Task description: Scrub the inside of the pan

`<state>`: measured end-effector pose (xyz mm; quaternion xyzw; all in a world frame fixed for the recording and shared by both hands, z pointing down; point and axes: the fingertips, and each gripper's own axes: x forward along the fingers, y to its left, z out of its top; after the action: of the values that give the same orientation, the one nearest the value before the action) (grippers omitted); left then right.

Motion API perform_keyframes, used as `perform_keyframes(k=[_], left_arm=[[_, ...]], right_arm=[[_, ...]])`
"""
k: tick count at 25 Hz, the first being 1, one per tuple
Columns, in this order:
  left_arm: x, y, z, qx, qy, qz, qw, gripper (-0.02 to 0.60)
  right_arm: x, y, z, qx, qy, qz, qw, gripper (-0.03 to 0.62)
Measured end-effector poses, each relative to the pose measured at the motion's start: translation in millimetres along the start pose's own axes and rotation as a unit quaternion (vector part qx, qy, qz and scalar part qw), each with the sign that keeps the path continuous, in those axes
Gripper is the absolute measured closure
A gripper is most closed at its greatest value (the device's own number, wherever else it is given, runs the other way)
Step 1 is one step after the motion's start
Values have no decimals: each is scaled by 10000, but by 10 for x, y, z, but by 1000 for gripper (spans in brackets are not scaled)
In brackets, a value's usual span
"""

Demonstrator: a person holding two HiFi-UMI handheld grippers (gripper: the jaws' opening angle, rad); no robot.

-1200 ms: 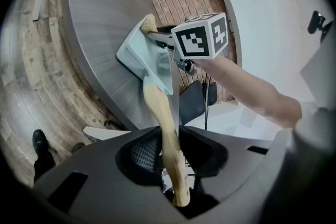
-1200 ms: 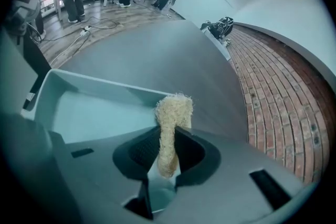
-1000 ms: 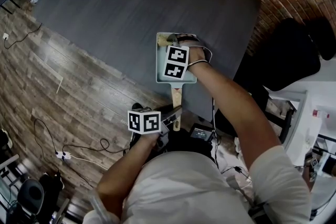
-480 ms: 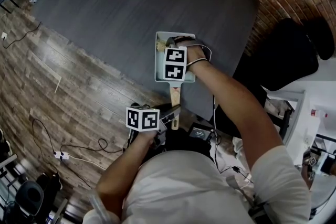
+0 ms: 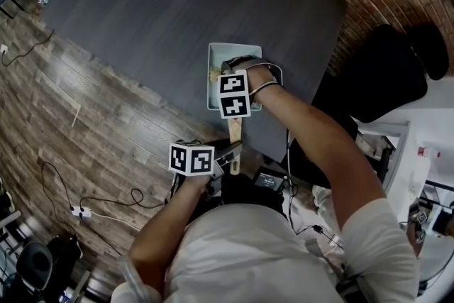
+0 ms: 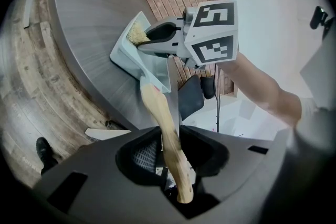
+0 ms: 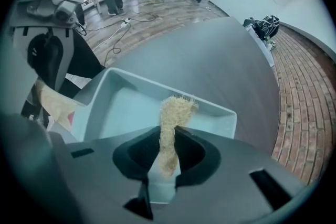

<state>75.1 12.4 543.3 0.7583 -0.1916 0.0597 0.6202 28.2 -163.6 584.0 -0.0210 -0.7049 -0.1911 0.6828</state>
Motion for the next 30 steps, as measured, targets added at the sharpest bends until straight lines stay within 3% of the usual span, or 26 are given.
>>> perform_keyframes(k=[16, 30], left_arm=[[-25, 24, -1, -3, -3, -12, 10000, 463], [-71, 27, 3, -30, 7, -23, 10000, 463]], right_arm=[[-101, 434, 162, -165, -255, 1249, 9917, 510], [-189, 631, 232, -579, -305, 2030, 9770, 511]])
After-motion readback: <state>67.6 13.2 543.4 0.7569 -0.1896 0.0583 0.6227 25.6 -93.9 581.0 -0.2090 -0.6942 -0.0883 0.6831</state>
